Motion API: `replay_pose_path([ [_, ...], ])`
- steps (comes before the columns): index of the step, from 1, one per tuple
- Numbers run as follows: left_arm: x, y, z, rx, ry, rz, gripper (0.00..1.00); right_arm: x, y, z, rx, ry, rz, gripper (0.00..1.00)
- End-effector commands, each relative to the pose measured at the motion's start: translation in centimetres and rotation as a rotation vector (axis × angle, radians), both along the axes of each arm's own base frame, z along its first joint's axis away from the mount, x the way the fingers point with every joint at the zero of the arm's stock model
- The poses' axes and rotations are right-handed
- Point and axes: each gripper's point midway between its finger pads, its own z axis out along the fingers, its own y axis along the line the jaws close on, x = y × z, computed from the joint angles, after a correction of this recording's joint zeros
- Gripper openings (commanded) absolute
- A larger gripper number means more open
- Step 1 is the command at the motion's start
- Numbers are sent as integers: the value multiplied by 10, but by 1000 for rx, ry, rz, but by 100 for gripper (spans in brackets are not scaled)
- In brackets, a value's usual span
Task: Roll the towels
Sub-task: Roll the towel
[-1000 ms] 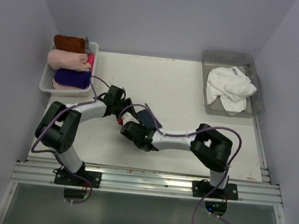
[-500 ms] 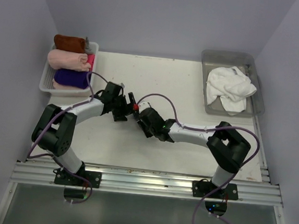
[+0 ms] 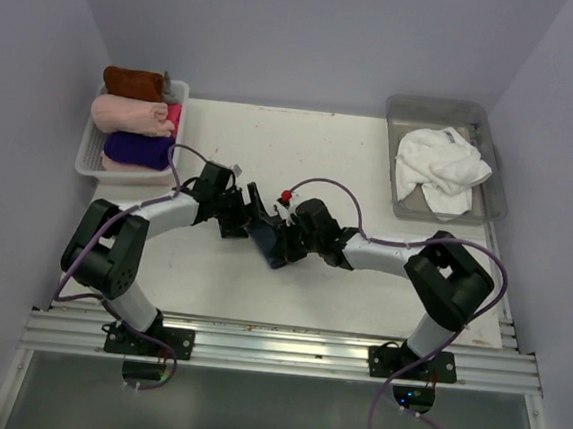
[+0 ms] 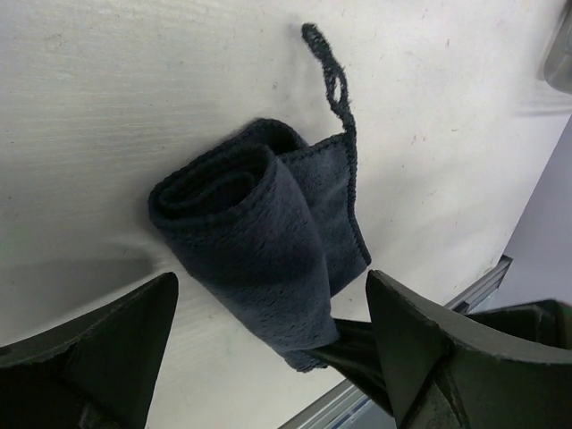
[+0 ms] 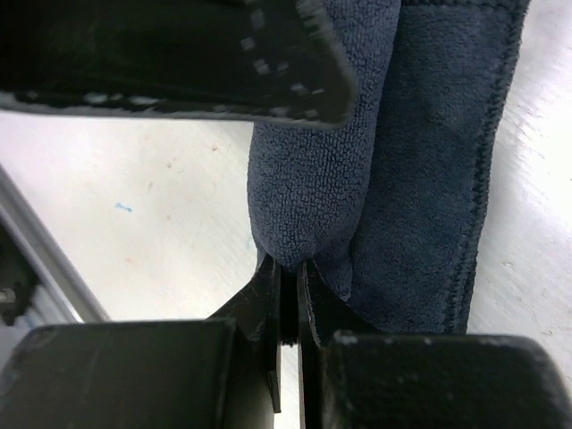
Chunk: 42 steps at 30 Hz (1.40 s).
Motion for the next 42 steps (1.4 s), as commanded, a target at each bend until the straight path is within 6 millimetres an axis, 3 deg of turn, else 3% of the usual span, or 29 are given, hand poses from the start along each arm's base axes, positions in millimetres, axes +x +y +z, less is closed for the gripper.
replay_pose_path([
  [1,2,-4,-2,-29,-14,-18,88,1,13,30,202,60,12,0],
  [10,-4,-3,-22,-13,23,-22,78,11,0,25,338,201,-40,0],
  [15,-3,-7,-27,-14,36,-20,59,12,-6,26,291,198,-42,2],
  [16,-1,-7,-26,-16,29,-17,57,15,-8,29,276,178,-49,15],
  [18,0,-9,-24,-17,25,-18,53,21,-23,25,180,131,-92,32],
  [19,1,-9,-22,-14,23,-16,52,26,-26,38,168,83,-105,43],
  [21,3,-8,-20,-6,23,-12,51,28,-43,34,40,18,-144,51],
  [23,5,-8,-17,1,20,-8,51,35,-47,50,-29,-86,-144,54],
  [24,5,-8,-16,4,21,-5,51,22,-46,47,-99,-102,-116,54],
  [25,6,-8,-15,5,21,-6,51,32,-48,56,-159,-183,-157,54],
  [26,6,-8,-13,5,20,-4,51,22,-39,57,-206,-235,-99,54],
  [32,7,-7,-12,16,24,9,50,11,-17,60,-448,-452,-4,52],
  [39,8,-8,-14,18,33,15,50,8,1,40,-610,-567,58,52],
  [42,7,-8,-14,19,37,15,50,8,6,22,-630,-552,69,52],
])
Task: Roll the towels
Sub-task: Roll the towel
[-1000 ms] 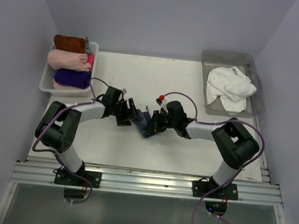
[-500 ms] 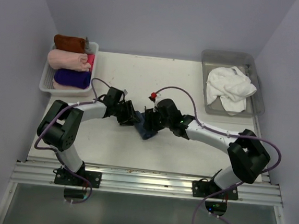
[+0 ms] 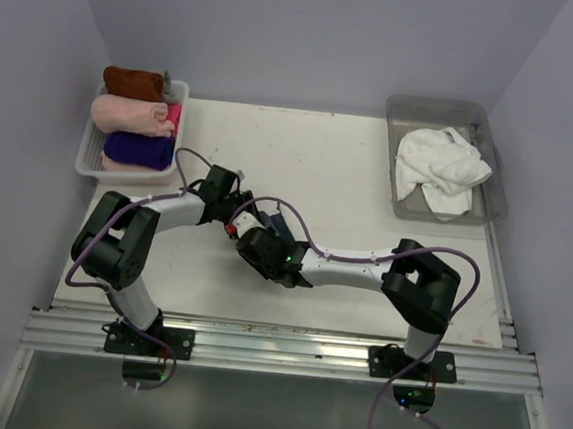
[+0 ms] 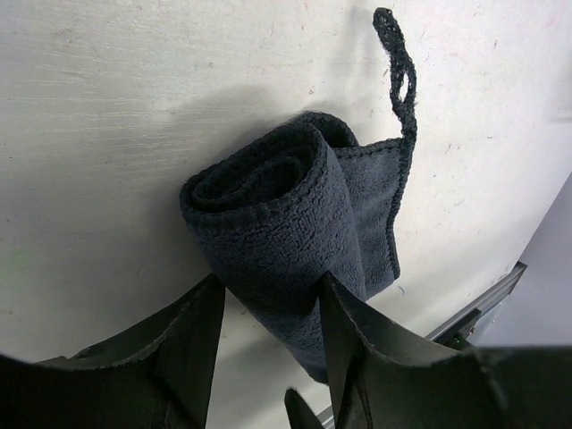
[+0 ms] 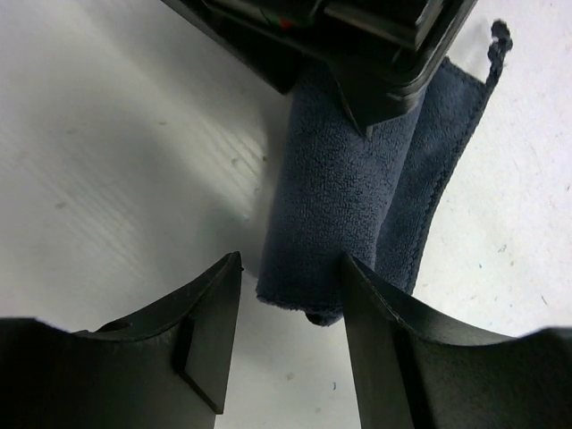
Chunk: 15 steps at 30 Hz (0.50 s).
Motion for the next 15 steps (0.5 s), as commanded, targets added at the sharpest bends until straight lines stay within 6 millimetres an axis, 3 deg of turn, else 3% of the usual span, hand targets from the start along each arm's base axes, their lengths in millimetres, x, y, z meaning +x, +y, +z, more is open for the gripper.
replay_pose_path([
  [1,9,-3,8,-4,-12,16,50,16,-2,-2,-73,-76,-33,51],
  [4,8,-3,9,-2,-12,18,50,22,-3,-7,-90,-103,-66,44],
  [7,8,-3,13,-1,-18,16,52,24,-5,-8,-74,-105,-83,22],
  [9,9,-2,17,-1,-30,16,58,26,-1,5,-1,-98,-88,11],
  [12,11,-2,28,-5,-57,15,72,26,2,16,149,-12,-75,4],
  [14,13,-3,35,-13,-74,13,82,21,1,10,238,90,-54,2],
  [15,13,-3,35,-13,-78,9,84,22,4,22,309,103,-45,1],
])
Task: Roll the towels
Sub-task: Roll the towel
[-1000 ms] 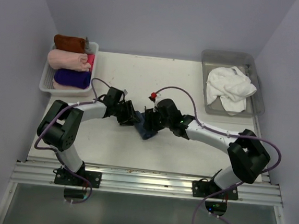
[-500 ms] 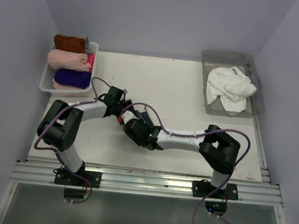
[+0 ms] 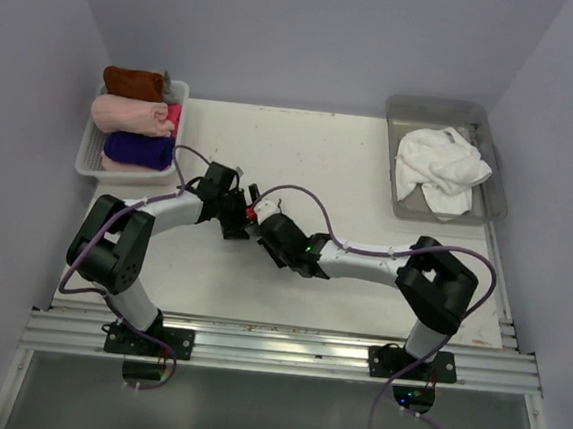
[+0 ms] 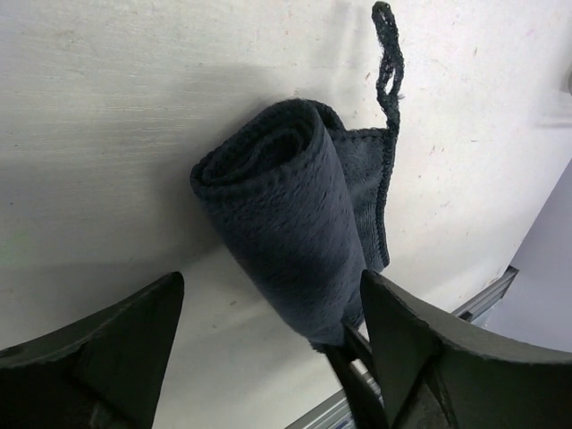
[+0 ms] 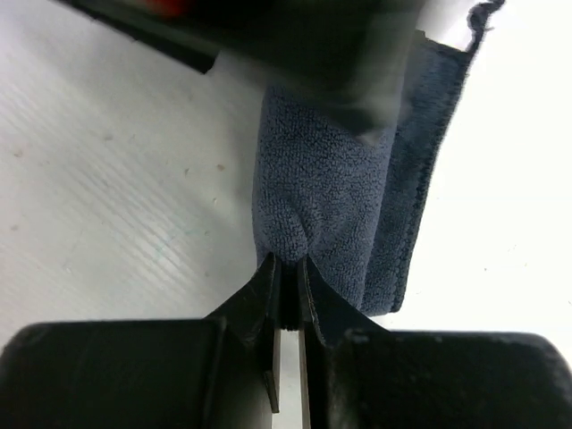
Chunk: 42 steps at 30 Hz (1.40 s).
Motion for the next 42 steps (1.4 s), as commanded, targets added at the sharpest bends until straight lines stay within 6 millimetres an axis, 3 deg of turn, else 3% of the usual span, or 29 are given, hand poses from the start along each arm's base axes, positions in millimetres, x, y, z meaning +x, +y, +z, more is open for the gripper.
replay_pose_path([
  [1,11,-5,26,-22,-72,-11,86,1,16,33,285,89,19,0],
  [3,10,-6,24,-30,-62,-17,90,3,18,45,395,133,19,0],
  [8,6,-14,21,-69,-53,-36,91,2,16,52,562,232,-2,0],
  [13,4,-21,20,-84,-54,-46,91,-8,18,48,708,372,-31,0],
  [14,5,-22,21,-89,-57,-47,91,-2,19,53,753,372,-37,0],
  [19,1,-27,19,-109,-51,-57,89,-1,6,46,894,474,-132,0],
  [23,-1,-29,19,-112,-50,-61,88,13,-8,52,1074,511,-195,0],
  [28,-1,-31,16,-111,-45,-66,86,9,-12,41,1163,613,-239,0],
  [35,-2,-37,7,-104,-28,-75,70,10,-13,41,1276,651,-249,0],
  [42,4,-42,2,-103,-26,-76,68,11,-18,33,1297,674,-271,0],
])
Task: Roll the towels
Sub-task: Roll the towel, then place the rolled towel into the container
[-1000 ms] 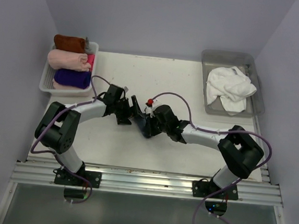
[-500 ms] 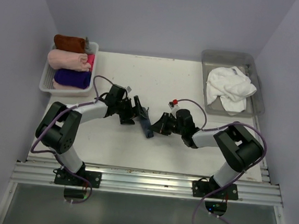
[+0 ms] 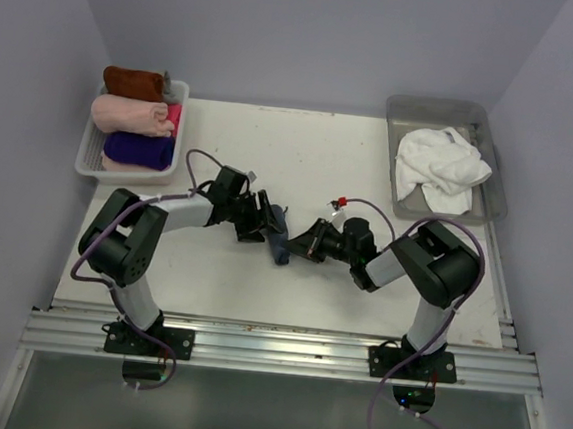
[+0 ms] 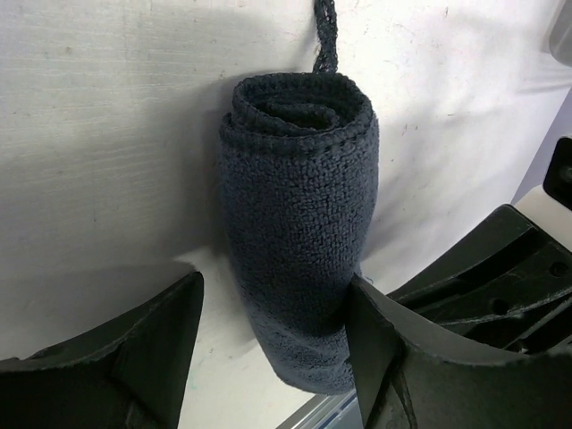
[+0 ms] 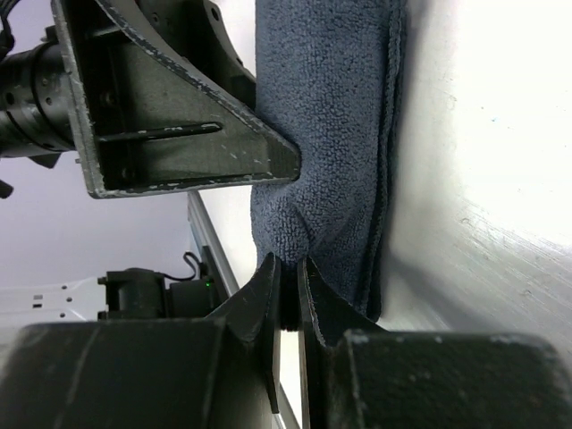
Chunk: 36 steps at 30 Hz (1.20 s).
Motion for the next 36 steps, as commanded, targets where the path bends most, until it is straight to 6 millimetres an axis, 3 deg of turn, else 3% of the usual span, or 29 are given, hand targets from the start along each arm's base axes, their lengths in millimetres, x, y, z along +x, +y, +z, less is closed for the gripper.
replay_pose_path([
  [1,11,-11,4,-26,-32,-7,66,3,2,18,81,-40,4,0],
  [12,13,-28,2,-86,-35,-2,62,1,0,9,87,-21,4,0],
  [22,10,-30,-2,-67,-20,-3,42,-1,2,7,96,-11,16,1],
  [24,11,-28,1,-54,-27,-2,39,0,1,10,95,-13,15,12],
  [26,13,-23,1,-8,-34,6,32,1,-2,17,94,-26,4,34],
  [28,15,-14,2,45,-40,27,32,5,-7,20,69,-47,-7,47],
  [29,18,-12,5,57,-54,30,32,3,-11,12,28,-16,-14,49],
  [30,19,-6,7,73,-52,43,32,6,-14,24,21,-51,-29,51],
  [32,23,-1,12,78,-67,49,32,6,-25,16,-70,-50,-36,55],
  [34,29,10,20,88,-78,77,32,16,-35,36,-135,-155,-63,56],
  [35,34,12,26,91,-97,79,32,9,-47,20,-234,-98,-67,59],
  [36,38,20,33,97,-105,97,32,15,-51,29,-280,-129,-79,60],
])
